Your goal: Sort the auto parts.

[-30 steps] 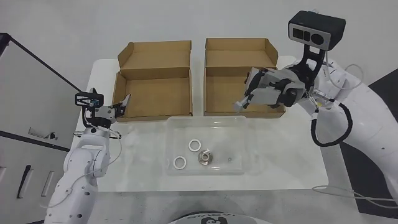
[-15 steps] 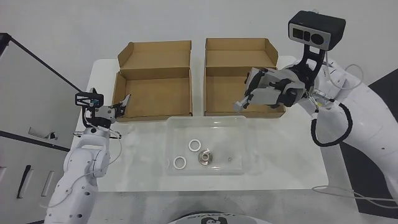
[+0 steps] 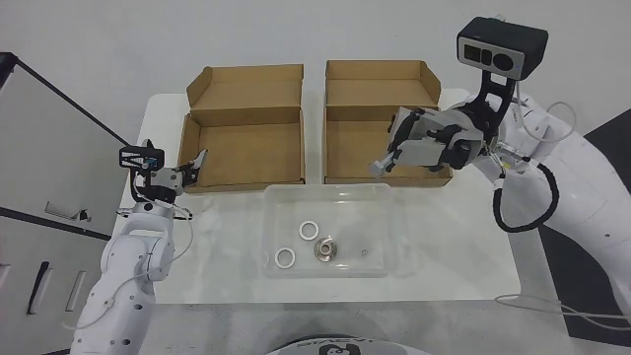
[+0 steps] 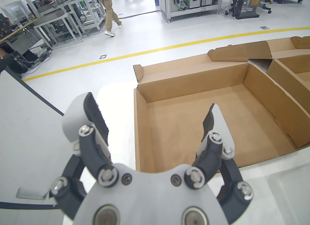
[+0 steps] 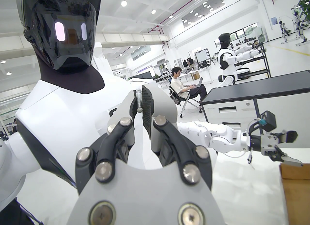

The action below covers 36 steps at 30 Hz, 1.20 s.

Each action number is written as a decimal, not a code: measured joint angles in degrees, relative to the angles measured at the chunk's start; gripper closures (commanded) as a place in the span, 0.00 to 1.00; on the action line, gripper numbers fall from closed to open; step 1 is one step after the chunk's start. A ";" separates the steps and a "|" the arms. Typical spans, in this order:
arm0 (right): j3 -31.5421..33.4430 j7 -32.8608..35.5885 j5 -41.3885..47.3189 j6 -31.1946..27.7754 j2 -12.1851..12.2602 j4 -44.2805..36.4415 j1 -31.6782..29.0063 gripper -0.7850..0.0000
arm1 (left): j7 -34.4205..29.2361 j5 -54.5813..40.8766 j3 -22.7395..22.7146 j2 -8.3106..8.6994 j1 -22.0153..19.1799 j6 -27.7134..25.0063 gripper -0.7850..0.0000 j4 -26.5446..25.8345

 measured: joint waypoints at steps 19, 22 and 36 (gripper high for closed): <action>1.99 -1.63 -1.72 1.75 -0.61 -2.31 -2.77 1.00 | 0.00 0.00 0.00 0.00 0.00 0.00 0.00 0.00; 2.34 -0.87 0.00 1.93 -1.01 -3.01 -3.59 1.00 | 0.00 0.00 0.00 0.00 0.00 0.00 0.00 0.00; 3.78 2.03 8.80 2.05 -3.85 -4.07 -5.27 1.00 | 0.00 0.00 0.00 0.00 0.00 0.00 0.00 0.00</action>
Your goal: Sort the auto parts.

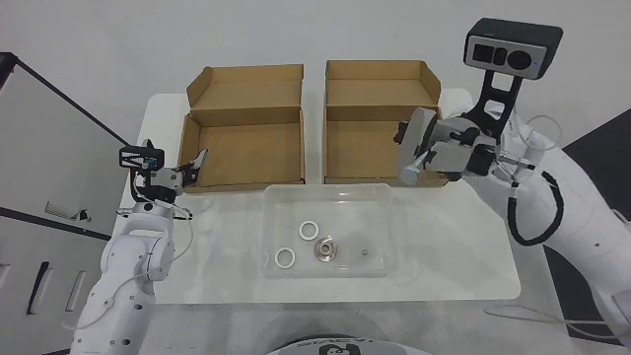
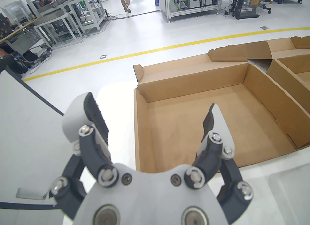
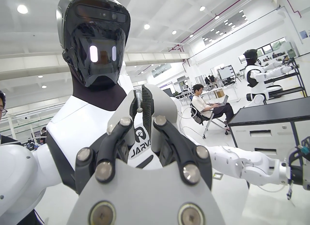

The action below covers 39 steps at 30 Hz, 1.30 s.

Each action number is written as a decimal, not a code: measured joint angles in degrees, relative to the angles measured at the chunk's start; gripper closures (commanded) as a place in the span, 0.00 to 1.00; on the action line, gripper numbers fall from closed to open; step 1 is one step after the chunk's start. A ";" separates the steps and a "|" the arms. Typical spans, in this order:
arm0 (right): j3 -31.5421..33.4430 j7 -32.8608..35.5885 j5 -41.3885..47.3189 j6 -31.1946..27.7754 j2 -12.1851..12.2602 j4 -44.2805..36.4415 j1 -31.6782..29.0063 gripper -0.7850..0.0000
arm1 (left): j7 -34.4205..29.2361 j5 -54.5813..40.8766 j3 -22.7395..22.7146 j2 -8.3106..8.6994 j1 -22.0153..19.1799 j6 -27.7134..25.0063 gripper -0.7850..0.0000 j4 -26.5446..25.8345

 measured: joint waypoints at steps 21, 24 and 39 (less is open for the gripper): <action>5.71 4.49 -7.42 7.42 -2.07 1.91 -3.08 1.00 | 0.00 0.00 0.00 0.00 0.00 0.00 0.00 0.00; 6.07 4.24 -5.72 7.29 -2.50 1.60 -3.86 1.00 | 0.00 0.00 0.00 0.00 0.00 0.00 0.00 0.00; 8.57 6.02 10.53 6.02 -5.18 -1.74 -9.12 1.00 | 0.00 0.00 0.00 0.00 0.00 0.00 0.00 0.00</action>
